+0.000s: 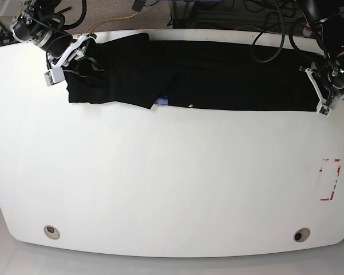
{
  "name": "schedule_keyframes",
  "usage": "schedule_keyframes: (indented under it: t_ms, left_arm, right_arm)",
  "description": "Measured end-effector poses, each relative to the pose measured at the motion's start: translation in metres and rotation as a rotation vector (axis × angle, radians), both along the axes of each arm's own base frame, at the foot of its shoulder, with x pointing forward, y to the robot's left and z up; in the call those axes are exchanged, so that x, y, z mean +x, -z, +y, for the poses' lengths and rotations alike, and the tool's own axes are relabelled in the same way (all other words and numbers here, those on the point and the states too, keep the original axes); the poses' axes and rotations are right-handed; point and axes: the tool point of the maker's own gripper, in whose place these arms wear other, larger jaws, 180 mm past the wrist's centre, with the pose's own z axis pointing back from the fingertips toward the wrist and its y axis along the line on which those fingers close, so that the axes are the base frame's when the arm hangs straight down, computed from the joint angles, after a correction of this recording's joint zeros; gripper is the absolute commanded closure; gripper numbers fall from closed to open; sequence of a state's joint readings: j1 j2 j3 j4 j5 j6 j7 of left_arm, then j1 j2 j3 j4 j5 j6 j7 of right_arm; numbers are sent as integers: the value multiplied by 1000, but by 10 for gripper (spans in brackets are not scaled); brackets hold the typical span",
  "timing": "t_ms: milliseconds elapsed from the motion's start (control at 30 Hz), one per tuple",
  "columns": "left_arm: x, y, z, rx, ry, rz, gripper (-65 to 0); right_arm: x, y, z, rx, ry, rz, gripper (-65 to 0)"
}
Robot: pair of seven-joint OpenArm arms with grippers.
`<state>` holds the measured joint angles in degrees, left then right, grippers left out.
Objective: Fold the T-shirt properly
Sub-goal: 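Pull the folded shirt with both grippers toward the table's edge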
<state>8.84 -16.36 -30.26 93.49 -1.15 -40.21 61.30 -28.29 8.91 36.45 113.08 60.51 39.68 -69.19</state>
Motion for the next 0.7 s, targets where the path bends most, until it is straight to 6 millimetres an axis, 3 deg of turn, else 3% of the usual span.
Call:
schedule_keyframes:
  t_ms: [167, 300, 400, 567, 700]
  left_arm:
    - [29, -48, -21, -35, 28, -209, -292]
    - [30, -56, -30, -60, 51, -243, -292]
    - [16, -39, -27, -73, 32, -181, -292]
    - [-1, -5, -23, -131, -16, -89, -292]
    - [-11, 8, -23, -153, -33, -55, -292]
  right_arm:
    - [12, 1, 37, 47, -106, -12, -335]
    - [17, 17, 40, -6, -122, 20, -338]
    - [11, 40, 15, -149, -95, 100, -339]
    - [13, 21, -39, -286, 23, 66, -341]
    - [9, 20, -57, -336, 21, 90, -341]
